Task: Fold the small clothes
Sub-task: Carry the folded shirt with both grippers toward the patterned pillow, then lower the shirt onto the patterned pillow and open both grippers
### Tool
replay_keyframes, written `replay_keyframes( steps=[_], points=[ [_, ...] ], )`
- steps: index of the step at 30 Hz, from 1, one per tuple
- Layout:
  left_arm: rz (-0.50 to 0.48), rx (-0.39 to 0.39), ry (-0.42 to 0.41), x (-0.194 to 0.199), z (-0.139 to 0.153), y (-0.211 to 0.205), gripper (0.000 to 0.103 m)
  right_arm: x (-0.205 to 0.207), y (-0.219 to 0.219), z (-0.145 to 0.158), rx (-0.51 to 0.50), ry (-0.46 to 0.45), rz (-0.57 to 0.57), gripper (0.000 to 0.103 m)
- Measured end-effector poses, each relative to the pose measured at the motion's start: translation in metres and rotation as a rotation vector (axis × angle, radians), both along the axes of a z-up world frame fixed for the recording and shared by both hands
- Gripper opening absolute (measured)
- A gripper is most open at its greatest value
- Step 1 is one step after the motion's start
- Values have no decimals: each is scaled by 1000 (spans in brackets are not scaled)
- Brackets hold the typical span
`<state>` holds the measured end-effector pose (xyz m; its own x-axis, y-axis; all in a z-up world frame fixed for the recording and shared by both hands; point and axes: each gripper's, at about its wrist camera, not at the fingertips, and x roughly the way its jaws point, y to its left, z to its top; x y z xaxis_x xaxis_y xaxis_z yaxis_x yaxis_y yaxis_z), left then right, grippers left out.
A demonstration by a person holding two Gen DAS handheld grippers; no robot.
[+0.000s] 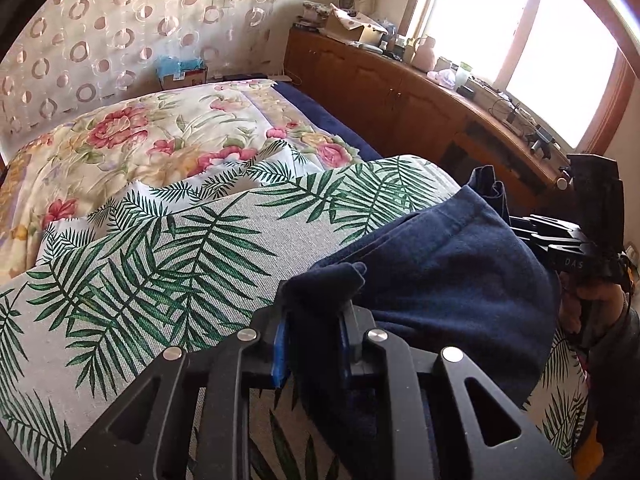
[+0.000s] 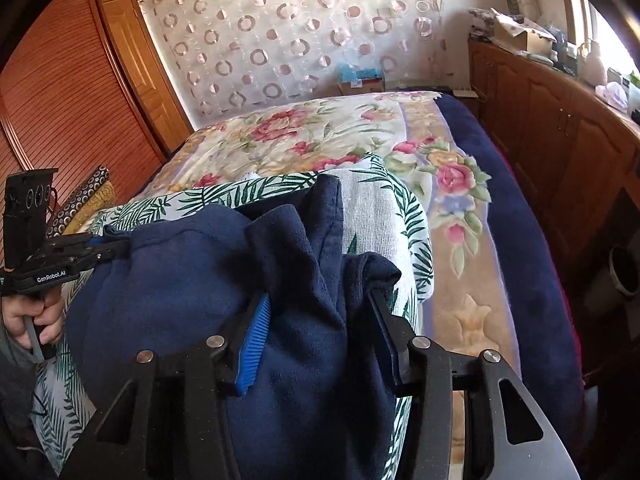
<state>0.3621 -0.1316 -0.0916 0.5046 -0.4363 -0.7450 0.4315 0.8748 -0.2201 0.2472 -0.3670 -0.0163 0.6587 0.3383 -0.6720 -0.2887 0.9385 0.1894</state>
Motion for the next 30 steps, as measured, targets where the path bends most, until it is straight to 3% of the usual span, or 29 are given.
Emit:
replay_keyframes(
  steps=[3,7,9,12,18,23,30],
  points=[
    [5,-1,1,1,-1,1,22,2,-2,-1,17,15,15,42],
    [0,-25,12,1,-2,4,22,4,-1,0,47,23,40,19],
    [-8,-45,15,-2,1,6,19,0,3,2,28,6,24,16],
    [-9,-96,-29,-18,20,15,17,-13,13,13,-24,-65,19,14],
    [48,-204,-135,-60,69,47,16,-42,28,55,-1,-208,47,13],
    [132,-215,-245,-94,109,97,16,-57,63,82,24,-312,120,12],
    [254,-174,-347,-140,140,174,16,-56,127,109,58,-393,261,11]
  ],
)
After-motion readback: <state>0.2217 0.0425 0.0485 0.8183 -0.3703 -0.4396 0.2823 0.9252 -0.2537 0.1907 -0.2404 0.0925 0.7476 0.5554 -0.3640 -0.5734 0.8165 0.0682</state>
